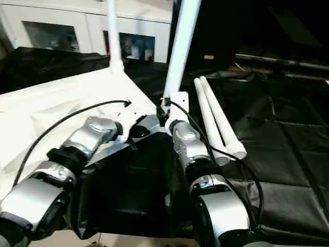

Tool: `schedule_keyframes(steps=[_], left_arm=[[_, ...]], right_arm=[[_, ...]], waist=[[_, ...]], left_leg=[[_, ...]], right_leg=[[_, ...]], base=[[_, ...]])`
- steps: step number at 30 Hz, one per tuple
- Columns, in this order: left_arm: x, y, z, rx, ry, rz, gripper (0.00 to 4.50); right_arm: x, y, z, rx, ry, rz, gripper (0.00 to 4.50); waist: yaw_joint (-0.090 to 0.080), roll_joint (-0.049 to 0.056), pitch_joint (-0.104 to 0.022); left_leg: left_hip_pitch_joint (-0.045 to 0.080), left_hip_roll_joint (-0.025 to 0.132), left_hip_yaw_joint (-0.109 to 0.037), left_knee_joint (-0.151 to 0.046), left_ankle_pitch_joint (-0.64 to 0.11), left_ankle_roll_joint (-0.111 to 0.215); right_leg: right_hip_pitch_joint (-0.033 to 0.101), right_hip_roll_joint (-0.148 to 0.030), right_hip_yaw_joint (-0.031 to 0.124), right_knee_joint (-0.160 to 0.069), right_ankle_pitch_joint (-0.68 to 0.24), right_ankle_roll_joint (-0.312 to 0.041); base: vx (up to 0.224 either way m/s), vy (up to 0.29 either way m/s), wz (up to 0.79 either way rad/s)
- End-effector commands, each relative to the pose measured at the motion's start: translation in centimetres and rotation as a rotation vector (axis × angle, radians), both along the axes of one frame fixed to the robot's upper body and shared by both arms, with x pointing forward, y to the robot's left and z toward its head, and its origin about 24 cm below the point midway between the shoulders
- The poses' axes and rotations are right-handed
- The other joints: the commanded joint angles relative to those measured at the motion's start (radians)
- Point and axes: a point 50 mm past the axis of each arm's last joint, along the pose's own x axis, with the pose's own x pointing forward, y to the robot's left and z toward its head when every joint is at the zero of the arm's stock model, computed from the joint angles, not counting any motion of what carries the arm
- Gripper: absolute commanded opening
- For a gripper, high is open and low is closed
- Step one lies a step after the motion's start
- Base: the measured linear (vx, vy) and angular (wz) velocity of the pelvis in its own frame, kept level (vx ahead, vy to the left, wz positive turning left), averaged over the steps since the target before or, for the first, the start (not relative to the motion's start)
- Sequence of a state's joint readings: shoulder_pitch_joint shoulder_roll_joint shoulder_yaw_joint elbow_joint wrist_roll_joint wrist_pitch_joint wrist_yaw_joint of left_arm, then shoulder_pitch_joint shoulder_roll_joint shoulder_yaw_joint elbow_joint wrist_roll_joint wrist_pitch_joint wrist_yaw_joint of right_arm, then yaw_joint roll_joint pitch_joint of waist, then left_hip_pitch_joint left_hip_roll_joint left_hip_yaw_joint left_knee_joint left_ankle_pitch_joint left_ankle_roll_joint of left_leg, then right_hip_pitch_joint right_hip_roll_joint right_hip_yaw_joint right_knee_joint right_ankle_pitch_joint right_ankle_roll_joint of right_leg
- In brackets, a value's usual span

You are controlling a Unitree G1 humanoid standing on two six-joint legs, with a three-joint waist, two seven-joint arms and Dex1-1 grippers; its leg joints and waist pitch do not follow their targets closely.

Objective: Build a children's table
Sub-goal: Insert table leg to table base

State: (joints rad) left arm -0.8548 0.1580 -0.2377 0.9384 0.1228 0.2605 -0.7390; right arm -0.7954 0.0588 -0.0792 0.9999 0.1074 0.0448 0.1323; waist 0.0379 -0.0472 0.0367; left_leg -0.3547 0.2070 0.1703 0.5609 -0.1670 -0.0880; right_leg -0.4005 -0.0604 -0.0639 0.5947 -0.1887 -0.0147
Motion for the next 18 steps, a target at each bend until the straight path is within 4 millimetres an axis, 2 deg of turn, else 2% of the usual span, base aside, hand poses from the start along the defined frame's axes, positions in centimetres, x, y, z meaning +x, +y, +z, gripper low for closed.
schedule_keyframes(steps=[1,3,4,7,8,9,10,12,16,18], left_arm=[[0.5,-0.8,1.9,-0.037,-0.094,-0.037,0.0],[0.4,-0.6,1.9,-0.041,-0.1,-0.06,0.0],[0.3,-0.5,1.9,-0.044,-0.103,-0.073,0.0],[0.1,-0.2,1.9,-0.045,-0.102,-0.086,0.0],[0.0,-0.1,1.9,-0.042,-0.102,-0.094,0.0],[0.0,0.0,1.9,-0.042,-0.102,-0.095,0.0],[0.0,0.1,1.9,-0.04,-0.102,-0.1,0.0],[-0.1,0.2,1.9,-0.038,-0.102,-0.104,0.0],[-0.4,0.6,2.2,-0.038,-0.109,-0.148,0.0],[-0.4,0.7,2.2,-0.039,-0.108,-0.158,0.0]], right_arm=[[-1.7,1.0,-3.0,0.01,0.155,0.073,3.21],[-1.4,0.5,-2.3,0.028,0.122,0.087,3.35],[-1.2,0.2,-2.1,0.03,0.108,0.093,3.59],[-1.0,-0.4,-1.5,0.027,0.072,0.112,3.7],[-0.8,-0.7,-1.3,0.023,0.055,0.117,3.7],[-0.8,-0.7,-1.2,0.021,0.051,0.119,3.97],[-0.6,-0.9,-0.7,0.015,0.025,0.129,4.02],[-0.4,-1.1,-0.2,0.014,-0.001,0.141,4.06],[-0.4,-1.9,0.6,-0.01,-0.046,0.197,4.17],[-0.4,-2.1,0.7,-0.014,-0.051,0.211,4.17]], waist=[[0.003,0.013,-0.043],[0.004,0.014,-0.045],[0.005,0.015,-0.046],[0.008,0.016,-0.054],[0.011,0.016,-0.058],[0.012,0.017,-0.06],[0.014,0.015,-0.059],[0.015,0.016,-0.056],[0.017,0.013,-0.052],[0.019,0.013,-0.052]], left_leg=[[0.005,0.024,-0.008,-0.074,-0.359,-0.006],[0.001,0.025,-0.006,-0.073,-0.324,0.001],[0.0,0.025,-0.004,-0.071,-0.298,0.005],[0.0,0.025,0.001,-0.064,-0.225,0.016],[-0.003,0.024,0.002,-0.059,-0.172,0.024],[-0.005,0.023,0.004,-0.055,-0.117,0.042],[-0.006,0.022,0.005,-0.052,-0.085,0.061],[-0.007,0.022,0.007,-0.052,-0.085,0.075],[-0.004,0.025,0.008,-0.053,-0.116,0.067],[-0.003,0.025,0.008,-0.052,-0.108,0.066]], right_leg=[[0.032,-0.077,0.049,-0.091,-0.352,-0.146],[0.037,-0.077,0.05,-0.084,-0.29,-0.165],[0.04,-0.076,0.05,-0.081,-0.249,-0.178],[0.047,-0.076,0.051,-0.066,-0.127,-0.215],[0.053,-0.076,0.05,-0.055,-0.046,-0.233],[0.055,-0.073,0.049,-0.045,0.04,-0.252],[0.057,-0.072,0.048,-0.041,0.09,-0.264],[0.058,-0.073,0.047,-0.041,0.096,-0.274],[0.058,-0.076,0.049,-0.045,0.03,-0.271],[0.058,-0.076,0.05,-0.044,0.035,-0.271]], base=[[0.0,0.0,0.0],[0.0,0.0,0.0],[0.0,0.0,0.0],[0.0,0.0,0.0],[0.0,0.0,0.0],[0.0,0.0,0.0],[0.0,0.0,0.0],[0.0,0.0,0.0],[0.0,0.0,0.0],[0.0,0.0,0.0]])
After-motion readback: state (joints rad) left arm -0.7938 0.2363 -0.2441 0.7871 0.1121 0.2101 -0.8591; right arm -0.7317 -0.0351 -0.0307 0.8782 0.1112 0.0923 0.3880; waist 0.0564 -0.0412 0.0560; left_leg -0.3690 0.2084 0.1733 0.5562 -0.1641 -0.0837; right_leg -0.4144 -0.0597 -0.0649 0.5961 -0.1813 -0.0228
